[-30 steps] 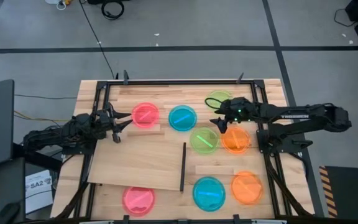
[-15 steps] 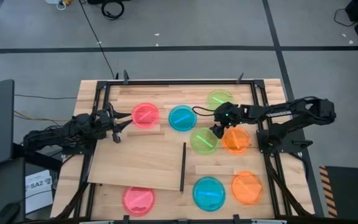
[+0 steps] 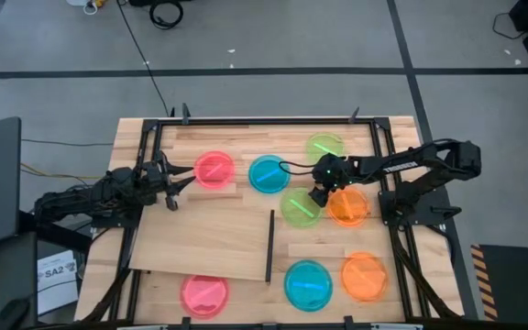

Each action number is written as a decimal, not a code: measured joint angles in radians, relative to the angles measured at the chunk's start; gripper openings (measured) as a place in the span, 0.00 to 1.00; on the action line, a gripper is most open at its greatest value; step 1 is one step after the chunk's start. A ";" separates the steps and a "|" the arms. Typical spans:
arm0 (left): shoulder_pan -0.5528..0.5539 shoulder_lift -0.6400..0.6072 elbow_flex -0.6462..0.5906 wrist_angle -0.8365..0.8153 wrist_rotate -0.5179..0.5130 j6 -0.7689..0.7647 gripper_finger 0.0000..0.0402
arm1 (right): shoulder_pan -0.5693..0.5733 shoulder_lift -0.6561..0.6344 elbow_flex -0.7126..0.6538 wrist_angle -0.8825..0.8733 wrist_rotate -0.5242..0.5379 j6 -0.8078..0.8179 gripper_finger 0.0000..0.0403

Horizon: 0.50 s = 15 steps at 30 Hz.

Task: Place and stack plates onto a shelf
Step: Put the bottom green plate on the shelf

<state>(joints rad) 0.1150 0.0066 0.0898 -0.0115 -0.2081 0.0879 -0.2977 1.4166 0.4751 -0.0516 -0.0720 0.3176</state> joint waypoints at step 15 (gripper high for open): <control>0.000 0.000 0.000 0.000 0.000 0.000 0.35 | 0.000 0.001 -0.002 0.010 0.000 -0.007 0.45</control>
<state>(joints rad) 0.1147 0.0064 0.0898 -0.0114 -0.2081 0.0879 -0.2981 1.4174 0.4732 -0.0415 -0.0722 0.3107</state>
